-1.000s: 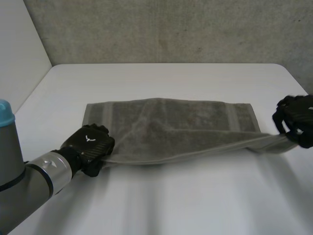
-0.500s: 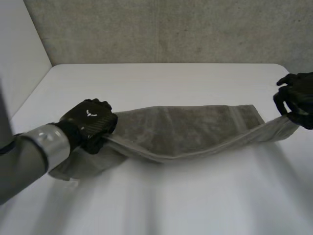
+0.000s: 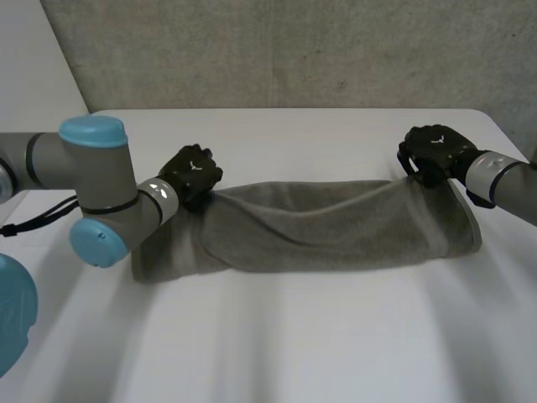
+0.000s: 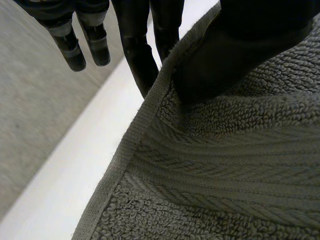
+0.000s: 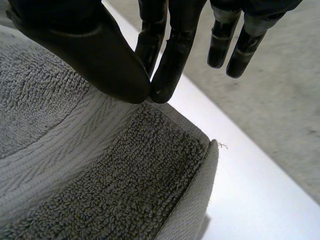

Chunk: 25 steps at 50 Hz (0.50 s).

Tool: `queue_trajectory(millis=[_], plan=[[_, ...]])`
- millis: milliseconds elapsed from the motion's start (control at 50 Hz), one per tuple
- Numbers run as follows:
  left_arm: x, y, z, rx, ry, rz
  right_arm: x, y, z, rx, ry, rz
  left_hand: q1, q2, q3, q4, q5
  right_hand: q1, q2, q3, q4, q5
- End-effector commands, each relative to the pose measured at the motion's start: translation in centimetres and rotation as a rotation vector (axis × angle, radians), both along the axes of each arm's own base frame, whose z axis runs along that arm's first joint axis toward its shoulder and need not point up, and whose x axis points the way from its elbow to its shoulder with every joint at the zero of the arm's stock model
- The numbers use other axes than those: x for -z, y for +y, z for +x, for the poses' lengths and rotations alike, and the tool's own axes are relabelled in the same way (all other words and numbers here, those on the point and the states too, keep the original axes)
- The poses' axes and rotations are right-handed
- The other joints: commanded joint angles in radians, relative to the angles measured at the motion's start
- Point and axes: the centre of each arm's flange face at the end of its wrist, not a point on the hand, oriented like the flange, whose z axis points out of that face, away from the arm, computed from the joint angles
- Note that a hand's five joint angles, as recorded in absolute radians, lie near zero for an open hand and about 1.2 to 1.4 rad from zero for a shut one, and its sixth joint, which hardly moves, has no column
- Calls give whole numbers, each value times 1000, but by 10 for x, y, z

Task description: Fold the towel.

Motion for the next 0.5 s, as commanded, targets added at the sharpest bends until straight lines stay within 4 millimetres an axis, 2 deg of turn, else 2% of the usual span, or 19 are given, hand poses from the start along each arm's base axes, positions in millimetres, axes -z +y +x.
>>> queue_trajectory(millis=[20,160,360,500], plan=[[3,-18,-7,5,65,-143,12,-23,1,62,-67,-99,100,56,-42,-56,41,88,91,-51,-78,69],[10,-24,-10,7,84,-186,20,-32,6,92,-78,-143,100,56,-42,-56,41,88,91,-51,-78,69],[38,-24,-10,7,71,-157,26,-43,7,105,-85,-208,100,56,-42,-56,41,88,91,-51,-78,69],[41,-28,-11,4,79,-186,41,-47,9,106,-77,-204,100,56,-42,-56,41,88,91,-51,-78,69]])
